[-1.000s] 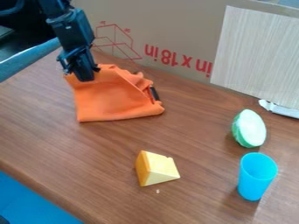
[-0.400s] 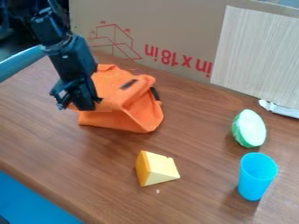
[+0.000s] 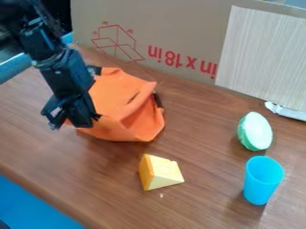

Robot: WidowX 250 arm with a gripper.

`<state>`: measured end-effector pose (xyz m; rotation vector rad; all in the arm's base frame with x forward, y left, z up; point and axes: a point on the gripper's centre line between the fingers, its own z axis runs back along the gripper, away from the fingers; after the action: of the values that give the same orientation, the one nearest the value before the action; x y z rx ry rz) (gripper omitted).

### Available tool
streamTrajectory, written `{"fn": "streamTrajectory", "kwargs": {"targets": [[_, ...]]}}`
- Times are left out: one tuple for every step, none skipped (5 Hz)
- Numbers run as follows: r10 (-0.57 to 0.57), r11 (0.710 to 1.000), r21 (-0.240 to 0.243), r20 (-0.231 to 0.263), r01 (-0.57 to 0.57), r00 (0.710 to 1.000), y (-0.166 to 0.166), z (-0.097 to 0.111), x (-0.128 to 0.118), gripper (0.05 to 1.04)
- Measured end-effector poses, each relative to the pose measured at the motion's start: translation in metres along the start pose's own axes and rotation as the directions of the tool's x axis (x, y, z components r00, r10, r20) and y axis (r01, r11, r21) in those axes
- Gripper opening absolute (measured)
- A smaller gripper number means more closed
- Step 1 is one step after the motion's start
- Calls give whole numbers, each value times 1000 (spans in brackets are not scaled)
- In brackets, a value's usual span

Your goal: Unfold the cloth from the top left to the bottom right.

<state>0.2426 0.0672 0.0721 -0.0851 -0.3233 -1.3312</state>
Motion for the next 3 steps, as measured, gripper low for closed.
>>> {"fn": "streamTrajectory", "kwargs": {"targets": [[14, 1000, 2, -6, -14, 1000, -17, -1, -2, 85], [109, 994, -26, -37, -110, 993, -33, -9, -1, 85], [200, 980, 1, -76, -201, 977, -53, -20, 10, 85]]}}
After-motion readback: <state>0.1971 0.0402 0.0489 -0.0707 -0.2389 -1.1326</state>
